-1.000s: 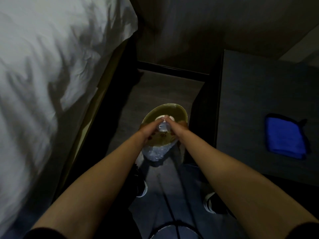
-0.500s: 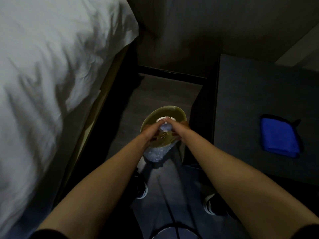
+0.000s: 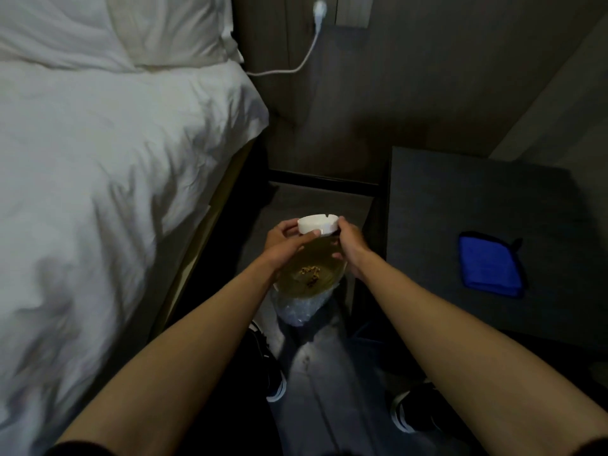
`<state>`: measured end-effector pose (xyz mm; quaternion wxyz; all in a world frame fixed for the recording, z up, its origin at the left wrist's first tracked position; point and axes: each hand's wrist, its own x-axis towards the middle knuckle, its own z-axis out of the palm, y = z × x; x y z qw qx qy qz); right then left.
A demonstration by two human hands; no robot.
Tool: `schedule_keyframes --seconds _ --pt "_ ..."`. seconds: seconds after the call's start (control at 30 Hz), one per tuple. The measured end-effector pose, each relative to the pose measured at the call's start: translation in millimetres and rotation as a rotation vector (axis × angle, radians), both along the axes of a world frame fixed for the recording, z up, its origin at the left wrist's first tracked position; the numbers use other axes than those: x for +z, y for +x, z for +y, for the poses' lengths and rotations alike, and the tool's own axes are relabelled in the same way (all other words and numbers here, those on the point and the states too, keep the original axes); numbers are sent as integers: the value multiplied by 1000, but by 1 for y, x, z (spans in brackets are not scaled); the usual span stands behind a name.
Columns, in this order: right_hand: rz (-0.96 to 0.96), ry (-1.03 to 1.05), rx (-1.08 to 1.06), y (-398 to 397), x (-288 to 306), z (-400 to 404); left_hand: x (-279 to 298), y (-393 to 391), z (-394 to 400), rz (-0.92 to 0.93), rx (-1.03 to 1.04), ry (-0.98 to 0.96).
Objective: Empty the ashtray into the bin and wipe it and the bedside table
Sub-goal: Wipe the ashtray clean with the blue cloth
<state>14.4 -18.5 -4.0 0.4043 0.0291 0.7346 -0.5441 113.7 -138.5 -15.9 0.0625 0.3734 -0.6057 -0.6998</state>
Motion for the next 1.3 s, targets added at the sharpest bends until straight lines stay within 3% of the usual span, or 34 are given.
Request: schedule_keyframes --seconds 0.2,0.4,0.67,0.97,1.13,1.3 --pt "86 -120 -23 -2 33 34 32 -5 27 75 -64 -88" --pt "34 -207 -120 -13 51 84 51 -25 68 78 -184 -174" --pt "125 -104 -220 -35 52 151 44 -60 131 152 -244 -82" --pt "195 33 -352 -61 29 220 30 -92 196 167 -453 -227" --pt "102 -128 -509 -69 25 247 22 -104 230 226 -428 -205" --pt "-147 -369 -696 -80 8 261 13 -117 262 250 -410 -269"
